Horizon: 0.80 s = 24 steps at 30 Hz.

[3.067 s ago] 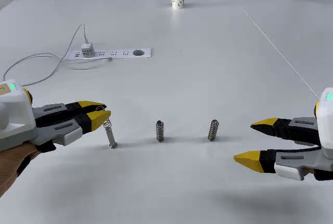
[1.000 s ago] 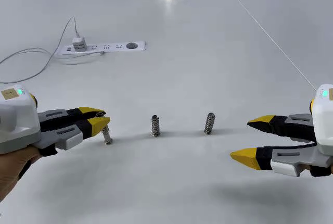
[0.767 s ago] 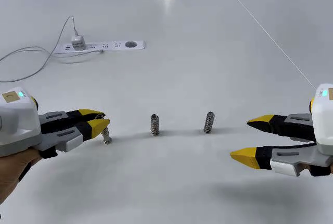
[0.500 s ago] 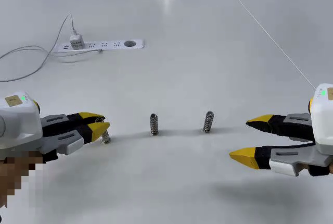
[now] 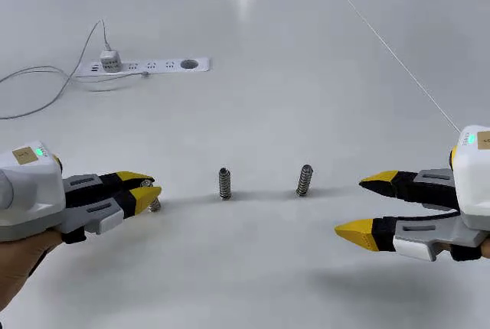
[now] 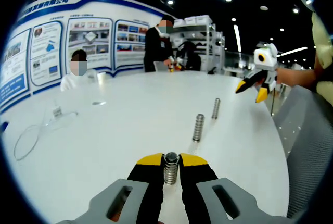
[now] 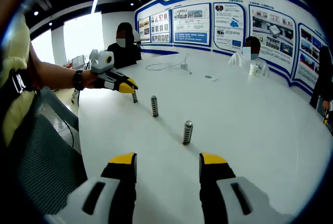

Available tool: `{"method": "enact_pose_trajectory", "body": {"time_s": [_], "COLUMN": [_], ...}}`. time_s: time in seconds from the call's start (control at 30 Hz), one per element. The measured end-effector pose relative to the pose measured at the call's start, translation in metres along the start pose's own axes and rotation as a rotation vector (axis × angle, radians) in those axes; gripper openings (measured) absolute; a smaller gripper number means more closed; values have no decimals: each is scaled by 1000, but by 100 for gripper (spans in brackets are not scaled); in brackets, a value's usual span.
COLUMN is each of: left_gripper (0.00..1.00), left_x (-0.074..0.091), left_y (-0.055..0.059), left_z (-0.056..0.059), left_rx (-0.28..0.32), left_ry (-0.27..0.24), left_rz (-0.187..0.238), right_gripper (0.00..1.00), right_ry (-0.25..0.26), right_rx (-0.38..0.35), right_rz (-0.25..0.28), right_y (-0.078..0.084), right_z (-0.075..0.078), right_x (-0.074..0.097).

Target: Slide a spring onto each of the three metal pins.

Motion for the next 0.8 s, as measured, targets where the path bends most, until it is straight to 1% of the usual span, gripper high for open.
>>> {"method": "enact_pose_trajectory", "body": {"time_s": [0.07, 0.27, 0.57, 0.8], "left_gripper": [11, 12, 18, 26], "left_x": [0, 1, 3, 7], "left_y": [1, 2, 4, 4], "left_z": [0, 1, 2, 4], "left_rx": [-1, -3, -3, 5], "left_ry": [0, -2, -6, -20], "left_rz": [-5, 0, -1, -1], "right_gripper": [49, 49, 49, 49], "right_ry": [0, -1, 0, 2], "right_rx": [1, 2, 2, 0], "right_rz": [-2, -5, -4, -1], "right_y": [0, 1, 1, 1], "right_z": [0, 0, 0, 1], "right_x": [0, -1, -1, 0]}}
Point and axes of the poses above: the centre of the closed fingertips' face, and the gripper's own axes: x roughly backward along the fingers, z roughly to its right, y roughly out of its underside, the point moved 9 cm from there along x, roughly backward along the fingers, and after that the axes turned 6 degrees about z, right-handed, at the moved point
